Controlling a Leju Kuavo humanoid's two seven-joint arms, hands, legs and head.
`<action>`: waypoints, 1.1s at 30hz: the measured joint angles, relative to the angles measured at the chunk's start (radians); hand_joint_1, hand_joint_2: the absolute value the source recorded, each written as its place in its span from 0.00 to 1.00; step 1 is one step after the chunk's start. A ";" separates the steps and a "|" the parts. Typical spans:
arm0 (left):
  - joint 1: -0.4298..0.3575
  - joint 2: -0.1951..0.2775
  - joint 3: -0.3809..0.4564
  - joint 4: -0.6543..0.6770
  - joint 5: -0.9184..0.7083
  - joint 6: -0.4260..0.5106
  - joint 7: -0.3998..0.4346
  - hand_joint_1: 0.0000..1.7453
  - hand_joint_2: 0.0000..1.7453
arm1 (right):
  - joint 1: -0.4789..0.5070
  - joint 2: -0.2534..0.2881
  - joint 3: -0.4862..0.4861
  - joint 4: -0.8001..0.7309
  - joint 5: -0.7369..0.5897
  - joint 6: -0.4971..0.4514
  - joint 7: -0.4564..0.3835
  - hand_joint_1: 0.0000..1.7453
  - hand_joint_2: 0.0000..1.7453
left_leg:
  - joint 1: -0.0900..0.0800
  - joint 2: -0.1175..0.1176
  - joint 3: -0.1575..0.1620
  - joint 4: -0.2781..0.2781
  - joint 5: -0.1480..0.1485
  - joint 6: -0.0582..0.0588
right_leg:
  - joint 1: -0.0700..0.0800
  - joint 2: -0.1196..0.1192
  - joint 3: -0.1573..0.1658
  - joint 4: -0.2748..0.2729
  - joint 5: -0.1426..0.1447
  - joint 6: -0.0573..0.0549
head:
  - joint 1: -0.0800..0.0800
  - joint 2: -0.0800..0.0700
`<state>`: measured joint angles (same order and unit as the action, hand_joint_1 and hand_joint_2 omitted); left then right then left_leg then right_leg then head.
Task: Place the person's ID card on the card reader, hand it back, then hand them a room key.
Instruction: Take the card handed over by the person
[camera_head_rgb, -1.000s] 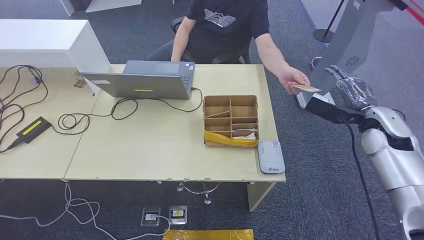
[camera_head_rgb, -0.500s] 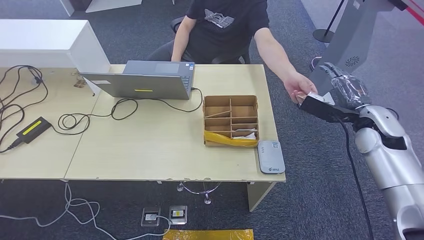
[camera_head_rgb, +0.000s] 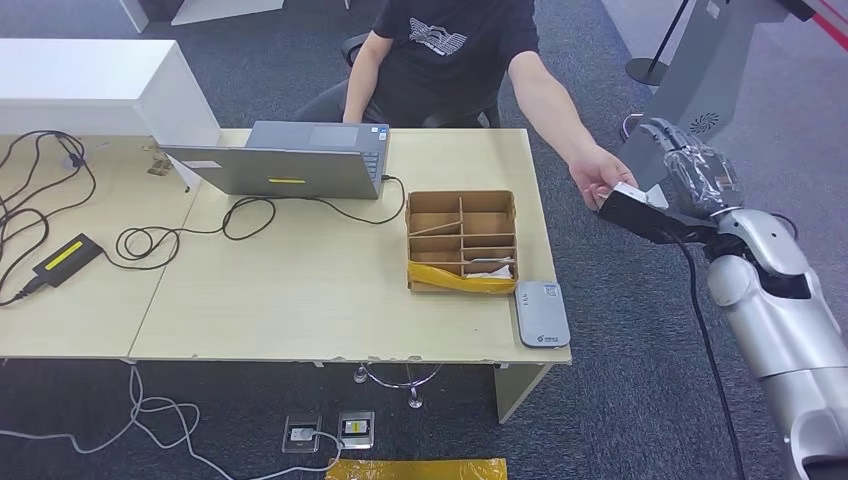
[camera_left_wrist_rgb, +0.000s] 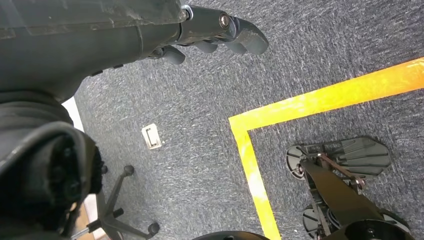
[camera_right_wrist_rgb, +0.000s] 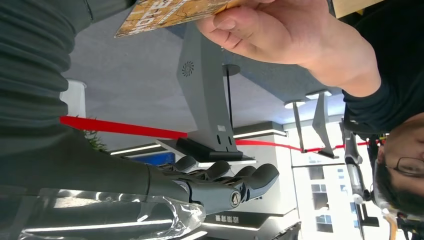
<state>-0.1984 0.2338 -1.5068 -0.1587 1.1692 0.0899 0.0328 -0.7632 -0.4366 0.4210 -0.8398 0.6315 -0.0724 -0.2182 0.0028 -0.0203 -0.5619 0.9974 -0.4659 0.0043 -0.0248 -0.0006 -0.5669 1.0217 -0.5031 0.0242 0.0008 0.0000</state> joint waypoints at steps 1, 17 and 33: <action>0.000 0.000 0.000 0.000 0.000 0.000 0.000 0.00 0.00 | 0.000 0.001 0.000 0.000 0.001 -0.004 -0.002 0.00 1.00 | 0.000 0.000 0.000 0.000 0.000 0.000 | 0.000 0.000 0.000 0.000 0.000 0.000 | 0.000 0.000; 0.000 0.001 0.000 0.000 0.000 0.000 0.006 0.00 0.00 | 0.001 0.008 0.017 0.009 0.018 -0.034 0.001 1.00 1.00 | 0.000 0.000 0.000 0.000 0.000 0.000 | 0.000 0.000 -0.001 0.000 0.000 0.000 | 0.000 0.000; 0.000 0.005 0.000 0.000 -0.007 0.000 0.006 0.00 0.00 | 0.023 -0.007 0.032 0.009 0.063 -0.045 0.029 1.00 1.00 | 0.000 0.001 0.000 0.000 0.000 -0.001 | 0.000 0.001 -0.001 0.000 0.000 0.000 | 0.000 0.000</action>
<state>-0.1984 0.2393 -1.5072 -0.1587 1.1624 0.0900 0.0393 -0.7407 -0.4440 0.4526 -0.8312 0.6946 -0.1176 -0.1887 0.0028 -0.0193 -0.5618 0.9975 -0.4663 0.0038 -0.0249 0.0003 -0.5677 1.0217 -0.5031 0.0242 0.0008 0.0000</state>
